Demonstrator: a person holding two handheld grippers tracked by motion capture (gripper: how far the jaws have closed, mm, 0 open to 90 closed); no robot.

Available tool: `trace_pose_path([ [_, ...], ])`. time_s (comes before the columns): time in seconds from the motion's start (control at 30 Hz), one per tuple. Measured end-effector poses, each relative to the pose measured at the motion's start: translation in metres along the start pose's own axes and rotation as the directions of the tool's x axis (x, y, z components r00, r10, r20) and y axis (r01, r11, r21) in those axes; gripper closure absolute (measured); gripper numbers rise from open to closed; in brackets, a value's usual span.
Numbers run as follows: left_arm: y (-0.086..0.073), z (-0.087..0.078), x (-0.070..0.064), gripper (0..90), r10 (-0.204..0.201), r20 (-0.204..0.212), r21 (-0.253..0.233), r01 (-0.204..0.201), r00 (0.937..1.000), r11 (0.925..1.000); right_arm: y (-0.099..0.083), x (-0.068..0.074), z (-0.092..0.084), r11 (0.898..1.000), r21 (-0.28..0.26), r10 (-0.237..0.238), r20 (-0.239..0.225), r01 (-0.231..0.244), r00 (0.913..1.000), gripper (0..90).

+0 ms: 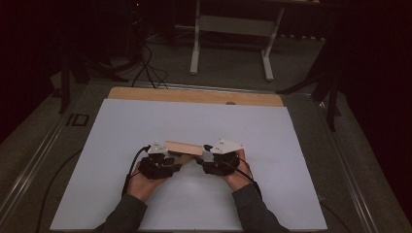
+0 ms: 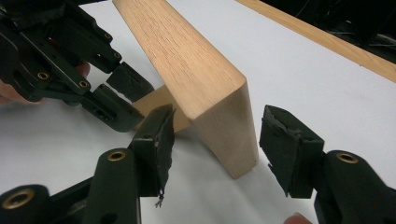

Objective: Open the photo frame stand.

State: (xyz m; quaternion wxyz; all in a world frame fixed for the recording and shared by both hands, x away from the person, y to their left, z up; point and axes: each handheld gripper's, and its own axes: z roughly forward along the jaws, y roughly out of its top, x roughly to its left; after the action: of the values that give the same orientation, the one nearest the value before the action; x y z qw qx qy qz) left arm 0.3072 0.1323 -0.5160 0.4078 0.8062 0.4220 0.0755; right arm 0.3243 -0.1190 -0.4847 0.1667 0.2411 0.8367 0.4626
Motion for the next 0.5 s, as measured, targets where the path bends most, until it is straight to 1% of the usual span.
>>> trace_pose_path([
  [0.27,-0.0008,-0.0033,-0.0001,57.9,-0.001,-0.006,-0.007,0.000,1.0000,1.0000,0.0002,-0.0030,-0.0032,1.000,-0.010,0.006,0.002,-0.006,1.0000,44.1],
  [0.5,-0.0011,-0.0059,0.0001,57.9,0.004,-0.011,-0.010,-0.004,0.9999,0.9999,0.0001,-0.0037,-0.0038,1.000,-0.008,0.007,-0.002,-0.007,1.0000,44.1],
])
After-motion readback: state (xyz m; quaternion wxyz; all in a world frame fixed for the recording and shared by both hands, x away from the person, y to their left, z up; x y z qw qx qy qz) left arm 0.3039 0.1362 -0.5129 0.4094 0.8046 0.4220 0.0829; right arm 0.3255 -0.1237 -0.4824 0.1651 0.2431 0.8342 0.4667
